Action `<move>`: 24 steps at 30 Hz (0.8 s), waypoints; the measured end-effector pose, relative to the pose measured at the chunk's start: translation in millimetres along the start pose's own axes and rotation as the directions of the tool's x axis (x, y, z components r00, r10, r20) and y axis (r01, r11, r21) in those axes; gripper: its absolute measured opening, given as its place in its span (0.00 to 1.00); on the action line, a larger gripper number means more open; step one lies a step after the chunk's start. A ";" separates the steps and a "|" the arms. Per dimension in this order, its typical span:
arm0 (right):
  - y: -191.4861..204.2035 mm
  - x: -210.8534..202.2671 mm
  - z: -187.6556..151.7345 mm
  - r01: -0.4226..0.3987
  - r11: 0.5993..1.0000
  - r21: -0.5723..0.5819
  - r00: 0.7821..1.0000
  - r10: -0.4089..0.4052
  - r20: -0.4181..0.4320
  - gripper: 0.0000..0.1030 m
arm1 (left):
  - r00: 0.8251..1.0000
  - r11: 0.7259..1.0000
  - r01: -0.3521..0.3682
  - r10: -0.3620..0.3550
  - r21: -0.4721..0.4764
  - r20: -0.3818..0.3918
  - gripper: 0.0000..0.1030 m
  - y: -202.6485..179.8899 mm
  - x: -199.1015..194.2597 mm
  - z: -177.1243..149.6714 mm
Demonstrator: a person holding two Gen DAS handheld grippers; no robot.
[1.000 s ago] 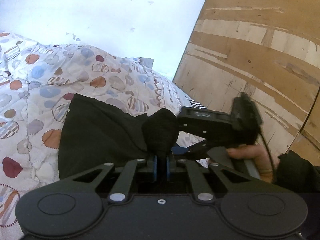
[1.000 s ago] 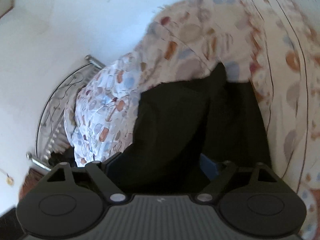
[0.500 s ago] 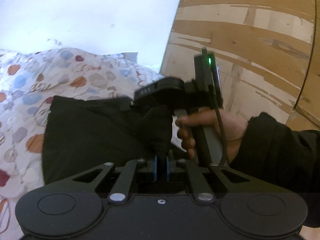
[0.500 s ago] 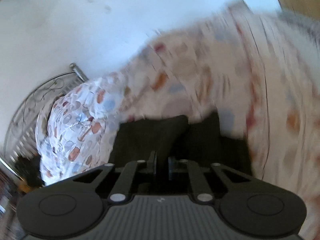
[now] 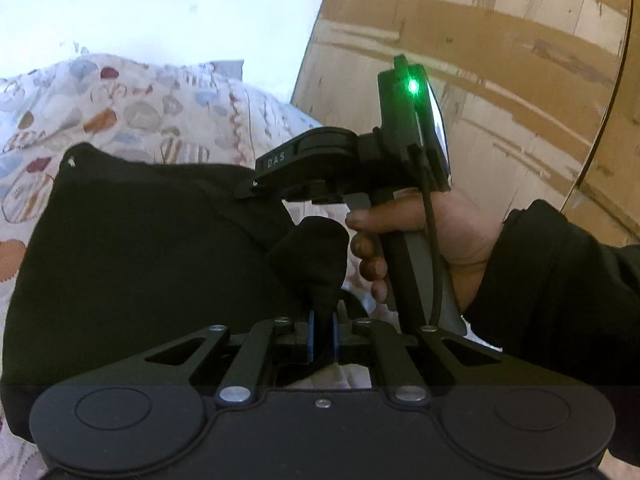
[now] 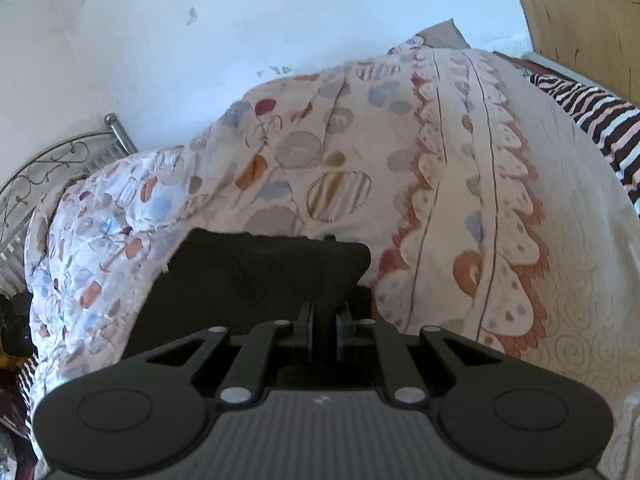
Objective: Fold small clothes
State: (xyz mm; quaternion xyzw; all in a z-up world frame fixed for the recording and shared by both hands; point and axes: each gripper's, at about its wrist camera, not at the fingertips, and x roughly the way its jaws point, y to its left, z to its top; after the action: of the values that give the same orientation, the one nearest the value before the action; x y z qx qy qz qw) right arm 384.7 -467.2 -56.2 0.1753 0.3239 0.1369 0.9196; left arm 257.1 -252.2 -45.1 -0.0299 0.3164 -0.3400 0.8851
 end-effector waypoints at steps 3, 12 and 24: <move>1.0 -1.7 -2.2 0.004 1.000 -0.010 1.000 -0.004 -0.001 0.14 | 1.000 1.000 0.015 -0.015 -0.021 -0.016 0.11 5.9 -1.8 0.6; 2.7 -24.6 -9.3 0.078 0.996 -0.047 0.997 -0.078 0.009 0.51 | 0.997 0.994 0.057 -0.061 -0.096 -0.045 0.51 12.2 -9.8 3.6; 11.8 -83.9 -24.4 0.122 0.991 -0.055 0.991 -0.119 0.066 0.99 | 0.999 0.991 -0.008 0.013 -0.131 0.034 0.95 6.7 -57.3 8.7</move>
State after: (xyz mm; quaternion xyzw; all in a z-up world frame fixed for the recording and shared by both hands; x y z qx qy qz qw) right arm 304.2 -481.6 -23.2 0.1322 0.3007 0.0851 0.9407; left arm 233.4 -213.0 -9.0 -0.0919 0.3229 -0.3133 0.8883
